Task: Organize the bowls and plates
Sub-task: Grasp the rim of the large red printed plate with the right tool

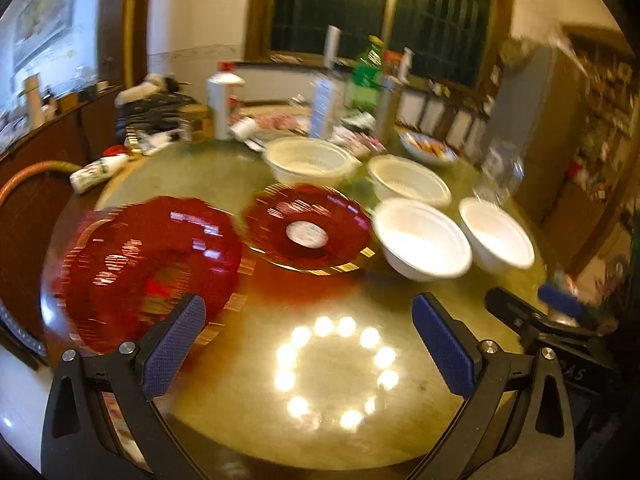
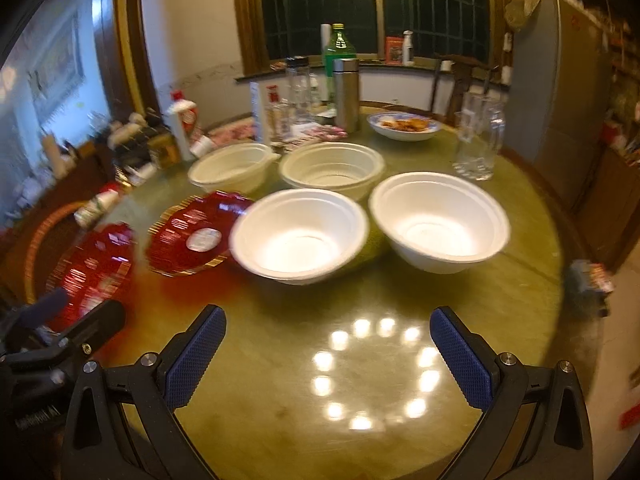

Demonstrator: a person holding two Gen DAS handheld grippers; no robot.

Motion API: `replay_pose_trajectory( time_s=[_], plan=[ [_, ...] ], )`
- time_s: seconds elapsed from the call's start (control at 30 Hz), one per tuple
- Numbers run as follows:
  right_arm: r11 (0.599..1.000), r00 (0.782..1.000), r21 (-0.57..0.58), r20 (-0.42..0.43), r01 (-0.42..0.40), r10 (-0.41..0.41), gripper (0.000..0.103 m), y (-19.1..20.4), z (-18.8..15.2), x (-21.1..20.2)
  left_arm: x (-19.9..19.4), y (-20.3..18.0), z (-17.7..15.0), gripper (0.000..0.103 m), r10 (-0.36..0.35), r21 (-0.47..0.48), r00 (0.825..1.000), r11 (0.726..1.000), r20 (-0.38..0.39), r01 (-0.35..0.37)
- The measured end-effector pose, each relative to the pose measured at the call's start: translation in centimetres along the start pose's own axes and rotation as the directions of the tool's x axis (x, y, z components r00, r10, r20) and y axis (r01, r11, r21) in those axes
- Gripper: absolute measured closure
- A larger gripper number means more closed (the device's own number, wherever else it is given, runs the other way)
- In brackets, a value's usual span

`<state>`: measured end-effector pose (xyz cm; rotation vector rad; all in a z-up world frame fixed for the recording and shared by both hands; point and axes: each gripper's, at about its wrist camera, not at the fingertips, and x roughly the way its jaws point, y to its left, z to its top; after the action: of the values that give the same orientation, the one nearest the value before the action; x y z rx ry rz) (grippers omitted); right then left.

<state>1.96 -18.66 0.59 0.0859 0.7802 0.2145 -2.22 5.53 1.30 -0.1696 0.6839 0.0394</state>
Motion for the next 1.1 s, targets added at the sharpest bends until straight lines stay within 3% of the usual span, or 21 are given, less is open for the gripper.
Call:
replay_pose_trajectory(
  time_s=[0.1, 0.17, 0.27, 0.3, 0.5, 0.57, 0.63, 0.67, 0.73, 0.77, 0.8, 0.83, 0.87, 0.9, 0.93, 1.1],
  plan=[
    [0.994, 0.995, 0.044, -0.018, -0.101, 0.102, 0.000, 0.4, 0.2, 0.3, -1.3, 4.8, 0.6, 0.000, 0.075, -0.090, 0.996, 0.993, 0.040, -0.072],
    [0.976, 0.978, 0.090, -0.050, -0.196, 0.201, 0.000, 1.1, 0.4, 1.0, -1.2, 8.8, 0.5, 0.000, 0.130, -0.164, 0.991, 0.979, 0.028, -0.123],
    [0.938, 0.937, 0.136, -0.106, -0.318, 0.333, 0.001, 3.4, 0.7, 2.8, -0.2, 13.5, 0.0, 0.000, 0.180, -0.245, 0.983, 0.952, -0.033, -0.183],
    [0.921, 0.914, 0.145, -0.139, -0.361, 0.380, 0.001, 4.7, 0.8, 3.8, 0.2, 14.4, -0.1, 0.000, 0.183, -0.262, 0.982, 0.946, -0.053, -0.190],
    [0.848, 0.802, 0.209, -0.277, -0.487, 0.529, 0.012, 11.5, 0.6, 9.2, 3.0, 17.3, -0.4, 0.005, 0.187, -0.313, 0.973, 0.923, -0.136, -0.221],
    [0.823, 0.765, 0.254, -0.307, -0.508, 0.566, 0.017, 13.4, 0.4, 11.5, 4.0, 17.8, -0.6, 0.009, 0.160, -0.353, 0.976, 0.913, -0.150, -0.204],
    [0.816, 0.748, 0.276, -0.328, -0.508, 0.577, 0.028, 14.7, 0.2, 12.9, 4.5, 18.4, -0.8, 0.023, 0.142, -0.375, 0.975, 0.906, -0.172, -0.198],
    [0.817, 0.748, 0.278, -0.333, -0.505, 0.575, 0.029, 15.1, 0.2, 13.4, 5.0, 18.5, -0.8, 0.026, 0.148, -0.364, 0.971, 0.908, -0.187, -0.208],
    [0.830, 0.760, 0.278, -0.336, -0.483, 0.556, 0.029, 16.1, 0.2, 14.6, 6.5, 18.0, -0.8, 0.050, 0.197, -0.286, 0.954, 0.923, -0.226, -0.258],
    [0.837, 0.765, 0.276, -0.343, -0.472, 0.545, 0.029, 16.1, 0.2, 15.2, 7.1, 17.9, -0.8, 0.056, 0.201, -0.261, 0.948, 0.929, -0.246, -0.264],
    [0.845, 0.771, 0.268, -0.350, -0.462, 0.532, 0.032, 16.6, 0.2, 15.7, 7.9, 17.8, -0.9, 0.067, 0.197, -0.238, 0.940, 0.934, -0.279, -0.266],
    [0.850, 0.772, 0.261, -0.358, -0.458, 0.526, 0.043, 16.8, 0.3, 15.9, 8.4, 17.7, -1.0, 0.074, 0.207, -0.225, 0.934, 0.934, -0.289, -0.277],
    [0.857, 0.773, 0.249, -0.371, -0.450, 0.514, 0.052, 17.0, 0.4, 16.1, 8.5, 17.5, -1.0, 0.077, 0.246, -0.206, 0.931, 0.930, -0.271, -0.306],
    [0.874, 0.781, 0.227, -0.393, -0.430, 0.486, 0.083, 17.5, 0.3, 16.5, 8.5, 17.7, -1.0, 0.079, 0.246, -0.210, 0.931, 0.929, -0.269, -0.306],
    [0.878, 0.788, 0.221, -0.388, -0.424, 0.478, 0.087, 17.7, 0.3, 16.7, 8.5, 17.9, -1.0, 0.082, 0.239, -0.230, 0.936, 0.926, -0.258, -0.300],
    [0.895, 0.817, 0.176, -0.366, -0.409, 0.445, 0.089, 18.0, 0.6, 16.4, 8.0, 18.4, -0.9, 0.085, 0.245, -0.260, 0.942, 0.917, -0.229, -0.302]
  ],
)
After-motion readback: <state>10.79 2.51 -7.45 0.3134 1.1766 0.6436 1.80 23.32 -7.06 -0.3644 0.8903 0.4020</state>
